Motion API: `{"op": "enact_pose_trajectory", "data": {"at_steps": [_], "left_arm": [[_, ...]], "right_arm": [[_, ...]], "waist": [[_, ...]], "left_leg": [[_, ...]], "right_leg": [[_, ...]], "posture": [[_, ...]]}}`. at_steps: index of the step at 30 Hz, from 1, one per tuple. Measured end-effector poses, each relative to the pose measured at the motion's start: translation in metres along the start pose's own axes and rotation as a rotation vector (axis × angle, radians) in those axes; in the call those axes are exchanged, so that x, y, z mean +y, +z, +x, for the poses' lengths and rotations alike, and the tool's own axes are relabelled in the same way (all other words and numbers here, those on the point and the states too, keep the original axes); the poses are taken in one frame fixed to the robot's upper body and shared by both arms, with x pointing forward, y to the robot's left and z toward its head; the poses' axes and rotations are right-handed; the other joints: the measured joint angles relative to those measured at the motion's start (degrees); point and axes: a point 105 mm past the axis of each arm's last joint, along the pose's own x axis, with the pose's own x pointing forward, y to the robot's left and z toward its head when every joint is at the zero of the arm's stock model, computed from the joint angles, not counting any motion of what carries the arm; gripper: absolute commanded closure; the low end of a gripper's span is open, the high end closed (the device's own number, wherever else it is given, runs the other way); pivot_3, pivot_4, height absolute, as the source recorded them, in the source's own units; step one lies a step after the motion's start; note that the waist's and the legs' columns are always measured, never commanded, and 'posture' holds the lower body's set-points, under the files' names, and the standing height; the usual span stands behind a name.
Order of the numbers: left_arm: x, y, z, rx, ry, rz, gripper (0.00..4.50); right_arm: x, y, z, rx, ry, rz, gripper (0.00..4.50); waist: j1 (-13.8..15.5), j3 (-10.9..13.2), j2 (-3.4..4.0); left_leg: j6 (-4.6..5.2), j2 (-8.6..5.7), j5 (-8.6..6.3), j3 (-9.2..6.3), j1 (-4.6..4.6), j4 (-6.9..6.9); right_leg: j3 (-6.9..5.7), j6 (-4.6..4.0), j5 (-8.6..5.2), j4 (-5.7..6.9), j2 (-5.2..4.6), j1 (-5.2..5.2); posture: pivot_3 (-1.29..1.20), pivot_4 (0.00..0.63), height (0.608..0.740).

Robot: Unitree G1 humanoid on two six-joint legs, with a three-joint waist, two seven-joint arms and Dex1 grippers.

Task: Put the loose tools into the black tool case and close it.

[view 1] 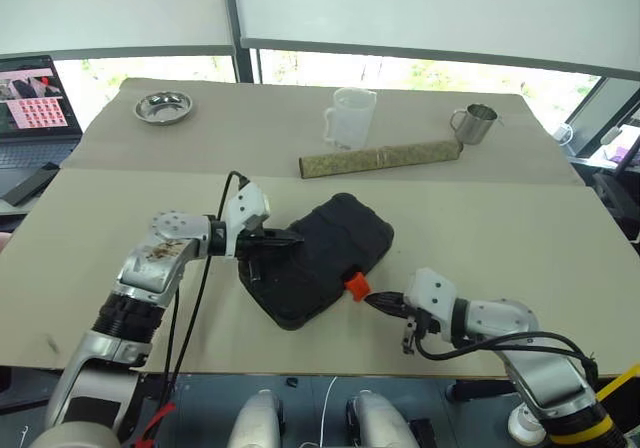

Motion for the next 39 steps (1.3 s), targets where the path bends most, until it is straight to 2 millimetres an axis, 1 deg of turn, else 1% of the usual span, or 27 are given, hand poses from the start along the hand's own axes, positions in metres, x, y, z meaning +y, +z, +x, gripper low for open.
{"op": "enact_pose_trajectory", "data": {"at_steps": [3, 11, 19, 24, 27, 28, 31, 33, 37, 39], "left_arm": [[0.001, -0.001, 0.0, 0.001, 0.0, 0.01, 4.49], [0.002, -0.002, -0.001, 0.004, 0.01, 0.019, 4.49], [0.001, -0.003, 0.003, -0.004, 0.012, 0.014, 4.49], [0.0, -0.004, 0.004, -0.007, 0.01, 0.013, 4.49], [-0.001, -0.004, 0.005, -0.007, 0.007, 0.013, 4.49], [0.0, -0.004, 0.004, -0.006, 0.007, 0.012, 4.49], [0.0, -0.006, 0.004, -0.005, 0.008, 0.013, 4.49], [0.001, -0.006, 0.004, -0.004, 0.009, 0.013, 4.49], [0.0, -0.007, 0.004, 0.0, 0.007, 0.015, 4.49], [0.0, -0.007, 0.004, 0.0, 0.007, 0.016, 4.49]], "right_arm": [[0.0, 0.0, 0.003, 0.011, -0.003, -0.018, 4.44], [-0.003, 0.007, 0.008, -0.003, 0.002, -0.028, 4.44], [-0.002, 0.009, 0.014, 0.019, 0.048, -0.019, 4.44], [-0.004, 0.006, 0.01, 0.033, 0.038, -0.022, 4.44], [-0.001, 0.004, 0.0, 0.036, 0.039, -0.006, 4.44], [0.0, 0.004, -0.006, 0.035, 0.038, 0.006, 4.44], [-0.002, 0.013, -0.015, 0.011, 0.035, 0.016, 4.44], [-0.001, 0.02, -0.015, -0.013, 0.044, 0.014, 4.44], [-0.001, 0.028, -0.007, -0.045, 0.055, 0.008, 4.44], [0.0, 0.029, 0.0, -0.048, 0.068, 0.003, 4.44]], "waist": [[0.0, 0.0, 0.03], [-0.1, 0.0, 0.05], [-0.5, 0.0, 0.07], [-0.7, -0.1, 0.09], [-0.6, -0.1, 0.11], [-0.7, -0.1, 0.13], [-0.8, -0.1, 0.2], [-0.8, -0.1, 0.21], [-0.8, -0.1, 0.23], [-0.8, -0.1, 0.23]], "left_leg": [[0.0, 0.0, 0.0, 0.0, 0.04, 0.0], [0.0, 0.01, 0.0, -0.01, 0.11, 0.0], [0.0, 0.01, 0.0, -0.01, 0.13, 0.0], [0.01, 0.02, 0.0, 0.0, 0.13, -0.02], [0.02, 0.01, -0.01, 0.0, 0.12, -0.02], [0.03, 0.02, -0.02, 0.01, 0.13, -0.02], [0.03, 0.03, -0.02, 0.01, 0.23, -0.02], [0.03, 0.03, -0.02, 0.0, 0.31, -0.05], [0.03, 0.03, -0.02, 0.02, 0.3, -0.05], [0.03, 0.03, -0.02, 0.02, 0.29, -0.05]], "right_leg": [[0.0, 0.0, 0.0, 0.0, 0.0, 0.04], [0.0, 0.0, 0.0, 0.02, 0.01, 0.1], [0.0, 0.0, 0.0, 0.03, 0.01, 0.11], [0.01, 0.0, 0.0, 0.02, 0.01, 0.1], [0.01, 0.01, -0.01, 0.01, 0.01, 0.11], [0.02, 0.01, 0.0, 0.0, 0.01, 0.11], [0.03, 0.01, -0.01, 0.01, 0.02, 0.18], [0.03, 0.02, -0.01, 0.01, 0.03, 0.24], [0.05, 0.02, -0.02, 0.01, 0.03, 0.23], [0.04, 0.02, -0.02, 0.01, 0.03, 0.22]], "posture": [[0.0, 0.15, 0.74], [0.0, 0.15, 0.74], [0.0, 0.15, 0.74], [0.0, 0.15, 0.74], [0.0, 0.15, 0.74], [0.0, 0.15, 0.74], [0.0, 0.15, 0.74], [0.0, 0.15, 0.74], [0.0, 0.15, 0.74], [0.0, 0.15, 0.74]]}}
